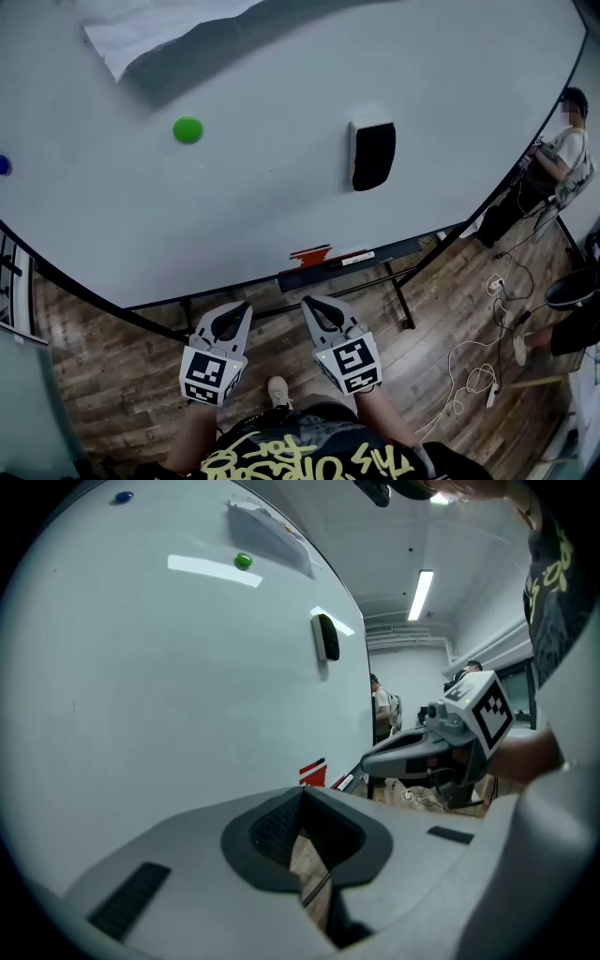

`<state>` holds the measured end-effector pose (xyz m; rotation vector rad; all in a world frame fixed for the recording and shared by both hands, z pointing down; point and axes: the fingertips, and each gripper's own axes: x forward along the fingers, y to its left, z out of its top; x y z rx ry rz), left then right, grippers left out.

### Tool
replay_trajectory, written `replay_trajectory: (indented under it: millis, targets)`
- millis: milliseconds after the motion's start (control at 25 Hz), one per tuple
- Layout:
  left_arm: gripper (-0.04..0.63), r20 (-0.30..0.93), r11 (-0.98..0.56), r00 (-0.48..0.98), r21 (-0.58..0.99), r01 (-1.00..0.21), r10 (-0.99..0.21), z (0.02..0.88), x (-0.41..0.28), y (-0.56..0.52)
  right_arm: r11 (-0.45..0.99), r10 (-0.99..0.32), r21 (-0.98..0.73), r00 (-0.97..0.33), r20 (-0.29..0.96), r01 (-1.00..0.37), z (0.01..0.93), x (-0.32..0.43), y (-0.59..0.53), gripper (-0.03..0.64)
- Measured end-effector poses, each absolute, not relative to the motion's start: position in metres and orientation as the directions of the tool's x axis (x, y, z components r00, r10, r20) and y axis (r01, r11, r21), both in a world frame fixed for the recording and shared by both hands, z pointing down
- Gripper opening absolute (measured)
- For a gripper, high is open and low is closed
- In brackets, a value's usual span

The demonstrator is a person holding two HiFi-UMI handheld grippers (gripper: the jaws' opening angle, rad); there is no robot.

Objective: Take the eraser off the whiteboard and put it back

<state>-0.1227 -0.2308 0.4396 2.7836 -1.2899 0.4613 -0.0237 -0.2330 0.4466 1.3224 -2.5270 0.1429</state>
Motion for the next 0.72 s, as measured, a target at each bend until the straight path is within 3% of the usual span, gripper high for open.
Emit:
replay_trajectory:
  millis: [720]
  targets:
    - [0.008,0.275,-0.612,0.570,-0.092,-0.786,-0.774,0.432,-0.103,-0.225,0.637,-0.761,0.105,-0.602,0.241,-0.763,0.422,-0.009,-0.234,0.010]
